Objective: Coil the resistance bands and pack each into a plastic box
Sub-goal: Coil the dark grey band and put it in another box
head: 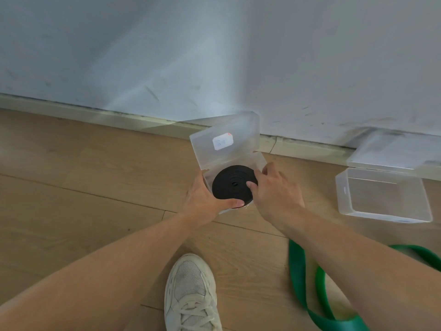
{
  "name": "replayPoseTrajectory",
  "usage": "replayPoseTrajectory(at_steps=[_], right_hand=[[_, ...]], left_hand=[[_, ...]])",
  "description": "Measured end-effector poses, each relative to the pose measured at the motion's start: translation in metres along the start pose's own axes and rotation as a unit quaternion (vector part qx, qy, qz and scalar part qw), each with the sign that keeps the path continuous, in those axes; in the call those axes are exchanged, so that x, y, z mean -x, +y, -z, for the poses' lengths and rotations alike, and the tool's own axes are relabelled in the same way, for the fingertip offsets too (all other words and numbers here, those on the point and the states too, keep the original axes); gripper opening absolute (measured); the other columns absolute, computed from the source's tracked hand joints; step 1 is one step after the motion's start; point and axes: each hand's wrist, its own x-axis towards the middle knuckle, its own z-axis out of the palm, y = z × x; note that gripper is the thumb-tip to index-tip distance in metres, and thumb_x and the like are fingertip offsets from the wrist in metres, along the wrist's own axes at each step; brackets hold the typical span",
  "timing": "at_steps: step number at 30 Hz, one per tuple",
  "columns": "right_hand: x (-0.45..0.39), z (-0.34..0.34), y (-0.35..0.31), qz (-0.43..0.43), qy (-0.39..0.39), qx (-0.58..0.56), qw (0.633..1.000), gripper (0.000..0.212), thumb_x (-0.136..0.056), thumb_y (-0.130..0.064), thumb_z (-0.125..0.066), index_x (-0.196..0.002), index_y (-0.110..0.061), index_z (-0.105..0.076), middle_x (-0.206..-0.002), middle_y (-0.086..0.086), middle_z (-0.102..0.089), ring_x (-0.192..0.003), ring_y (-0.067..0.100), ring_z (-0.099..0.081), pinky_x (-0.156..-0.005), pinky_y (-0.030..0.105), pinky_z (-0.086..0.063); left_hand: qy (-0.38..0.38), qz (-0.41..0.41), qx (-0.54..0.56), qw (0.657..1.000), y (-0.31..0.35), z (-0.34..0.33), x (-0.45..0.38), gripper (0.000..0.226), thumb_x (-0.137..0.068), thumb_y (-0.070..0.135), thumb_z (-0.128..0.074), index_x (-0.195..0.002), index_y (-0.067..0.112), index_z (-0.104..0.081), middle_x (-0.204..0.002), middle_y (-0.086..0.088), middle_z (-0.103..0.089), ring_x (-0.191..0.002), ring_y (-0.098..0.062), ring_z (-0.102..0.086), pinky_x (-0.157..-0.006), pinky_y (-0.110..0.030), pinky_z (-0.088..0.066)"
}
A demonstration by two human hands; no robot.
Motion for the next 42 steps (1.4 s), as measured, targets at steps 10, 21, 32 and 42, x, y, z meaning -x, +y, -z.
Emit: replayPoseTrajectory(at_steps=[10,21,32,42], right_hand=[[0.011,-0.005,0.030,0.127,-0.052,0.052,0.989,0.065,-0.100,-0.066,-0.019,-0.158,-0.038,-0.016,-0.144,-0.007,-0.050,-0.124,0.019,-0.045,-0.090,0.038,-0.049],[-0.005,0.009,0.026,0.139,-0.041,0.049,0.988,0.055,-0.099,-0.058,-0.045,-0.151,-0.047,-0.034,-0.124,-0.003,-0.070,-0.112,0.027,-0.063,-0.084,0.036,-0.048],[-0.008,0.019,0.014,0.125,-0.062,0.070,0.988,0.052,-0.099,-0.049,-0.052,-0.149,-0.044,-0.040,-0.121,0.004,-0.068,-0.113,0.031,-0.062,-0.082,0.036,-0.046],[-0.020,0.026,0.006,0.085,-0.095,0.020,0.992,0.048,-0.088,-0.024,-0.070,-0.132,-0.031,-0.055,-0.105,0.004,-0.069,-0.097,0.030,-0.064,-0.074,0.035,-0.050]], left_hand=[[0.035,-0.045,-0.056,0.997,0.000,-0.005,0.009,0.110,-0.047,0.074,-0.086,-0.139,0.042,-0.035,-0.133,0.016,-0.056,-0.128,-0.014,-0.052,-0.108,-0.046,-0.046],[0.038,-0.037,-0.107,0.993,-0.007,0.001,0.014,0.119,-0.060,0.054,-0.093,-0.153,0.031,-0.024,-0.149,0.006,-0.043,-0.138,-0.016,-0.036,-0.118,-0.046,-0.031],[-0.001,-0.015,-0.125,0.992,0.002,0.007,0.005,0.105,-0.065,0.057,-0.088,-0.147,0.029,-0.029,-0.141,0.008,-0.042,-0.136,-0.018,-0.035,-0.117,-0.045,-0.032],[0.014,0.027,-0.102,0.994,0.010,0.002,0.003,0.109,-0.054,0.051,-0.091,-0.142,0.029,-0.031,-0.129,0.014,-0.042,-0.129,-0.014,-0.038,-0.112,-0.043,-0.039]])
